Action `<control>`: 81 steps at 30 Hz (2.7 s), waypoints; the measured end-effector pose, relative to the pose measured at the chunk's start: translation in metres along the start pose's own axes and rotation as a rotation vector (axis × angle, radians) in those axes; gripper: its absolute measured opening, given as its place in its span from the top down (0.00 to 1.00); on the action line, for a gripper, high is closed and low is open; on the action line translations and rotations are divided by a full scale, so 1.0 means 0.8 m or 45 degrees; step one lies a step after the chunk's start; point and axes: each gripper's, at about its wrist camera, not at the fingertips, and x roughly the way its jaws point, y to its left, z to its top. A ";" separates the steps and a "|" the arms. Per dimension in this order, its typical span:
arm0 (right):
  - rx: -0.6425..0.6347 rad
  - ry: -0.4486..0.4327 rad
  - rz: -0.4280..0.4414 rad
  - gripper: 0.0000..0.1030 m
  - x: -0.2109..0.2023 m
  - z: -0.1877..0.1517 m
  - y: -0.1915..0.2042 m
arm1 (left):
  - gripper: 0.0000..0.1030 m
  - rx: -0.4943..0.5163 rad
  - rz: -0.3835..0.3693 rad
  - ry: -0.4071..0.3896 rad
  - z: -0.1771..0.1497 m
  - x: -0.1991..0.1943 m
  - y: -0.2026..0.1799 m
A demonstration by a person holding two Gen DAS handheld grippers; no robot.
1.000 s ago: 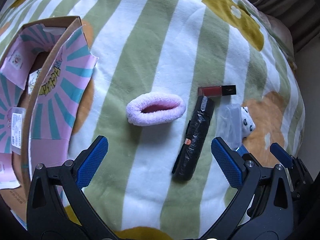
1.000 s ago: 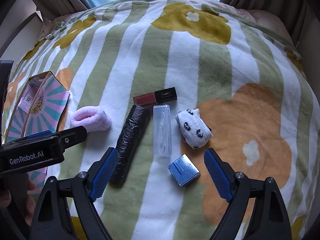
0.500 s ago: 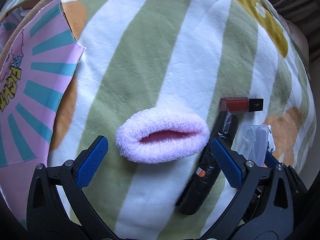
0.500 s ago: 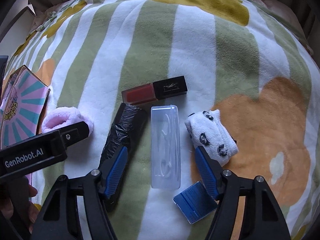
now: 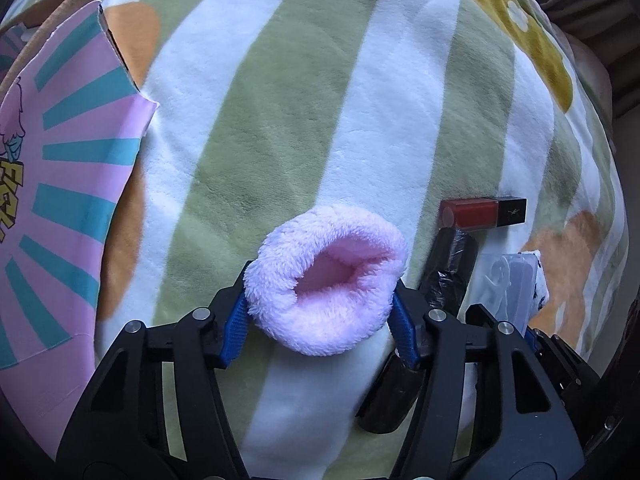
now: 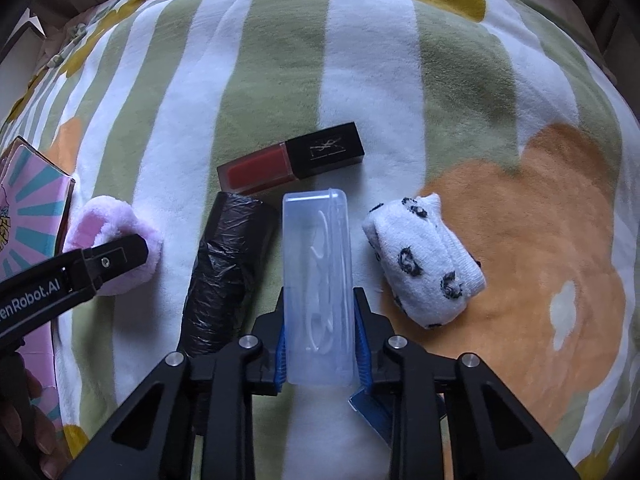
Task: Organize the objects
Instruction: 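Carry the scrunchie and the clear case with both tools over the cardboard box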
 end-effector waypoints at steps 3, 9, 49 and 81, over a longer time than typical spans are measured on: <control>-0.002 -0.010 0.000 0.77 -0.005 -0.002 0.000 | 0.48 0.008 -0.006 -0.004 -0.001 -0.005 -0.001; -0.005 -0.038 0.006 0.77 -0.024 -0.007 0.004 | 0.50 0.028 -0.009 -0.037 -0.002 -0.022 -0.003; 0.050 -0.246 -0.023 0.77 -0.301 -0.122 0.073 | 0.50 0.491 -0.034 -0.263 -0.156 -0.305 0.020; -0.388 -0.150 0.192 0.77 -0.229 -0.020 0.324 | 0.50 0.083 0.091 -0.213 -0.125 -0.297 0.257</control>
